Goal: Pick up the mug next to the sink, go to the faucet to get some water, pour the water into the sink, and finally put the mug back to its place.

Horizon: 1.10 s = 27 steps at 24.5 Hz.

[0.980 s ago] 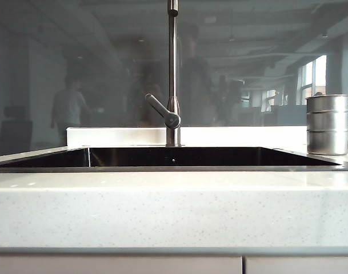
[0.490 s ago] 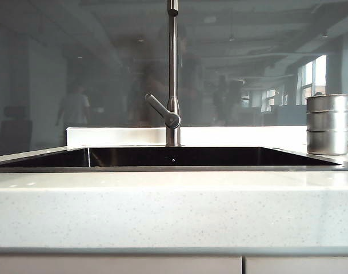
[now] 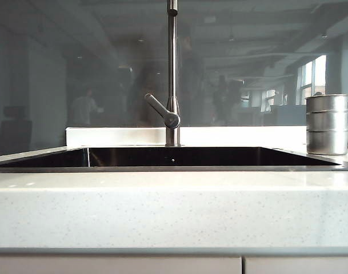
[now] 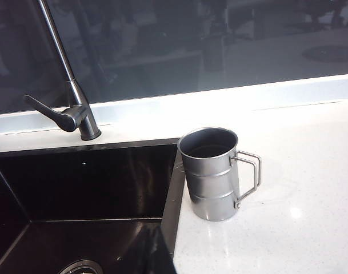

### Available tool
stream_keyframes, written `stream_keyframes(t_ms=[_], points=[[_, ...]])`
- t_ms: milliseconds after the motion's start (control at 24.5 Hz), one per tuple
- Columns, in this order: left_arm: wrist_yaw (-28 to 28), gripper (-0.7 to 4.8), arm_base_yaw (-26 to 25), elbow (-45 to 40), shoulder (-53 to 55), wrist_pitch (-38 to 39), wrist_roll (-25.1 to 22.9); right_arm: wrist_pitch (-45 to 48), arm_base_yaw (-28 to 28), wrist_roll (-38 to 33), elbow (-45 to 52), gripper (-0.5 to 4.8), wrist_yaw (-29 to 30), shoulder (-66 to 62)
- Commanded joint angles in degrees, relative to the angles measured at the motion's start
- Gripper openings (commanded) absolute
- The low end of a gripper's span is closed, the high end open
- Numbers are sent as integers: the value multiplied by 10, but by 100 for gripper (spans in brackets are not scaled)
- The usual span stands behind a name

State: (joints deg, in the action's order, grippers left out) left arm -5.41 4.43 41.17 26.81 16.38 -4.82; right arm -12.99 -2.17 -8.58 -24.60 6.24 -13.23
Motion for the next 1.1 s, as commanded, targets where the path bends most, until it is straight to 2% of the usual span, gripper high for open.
stream_keyframes(t_ms=[41,286,367,531,817,939,980,1102], points=[[3,-3,-3,-38,-48,45,21,11,0,-2,-3,-8,1,0],[1,-3,-4,-177,-200,-20,48,11,0,-2,-3,-8,1,0],[3,-3,-19,-238,-264,-54,74,11,0,-2,-3,-8,1,0],[5,-3,-28,-293,-266,-103,83,10,0,-2,-3,-8,0,2],[20,-3,-26,-405,-266,-235,83,8,0,-2,-3,-8,1,3],[19,-3,-26,-406,-266,-211,76,8,0,-2,-3,-8,0,3],[17,-3,-26,-406,-266,-205,54,8,0,-2,-3,-8,1,3],[18,-3,-26,-406,-266,-215,46,8,0,-2,-3,-8,1,3]])
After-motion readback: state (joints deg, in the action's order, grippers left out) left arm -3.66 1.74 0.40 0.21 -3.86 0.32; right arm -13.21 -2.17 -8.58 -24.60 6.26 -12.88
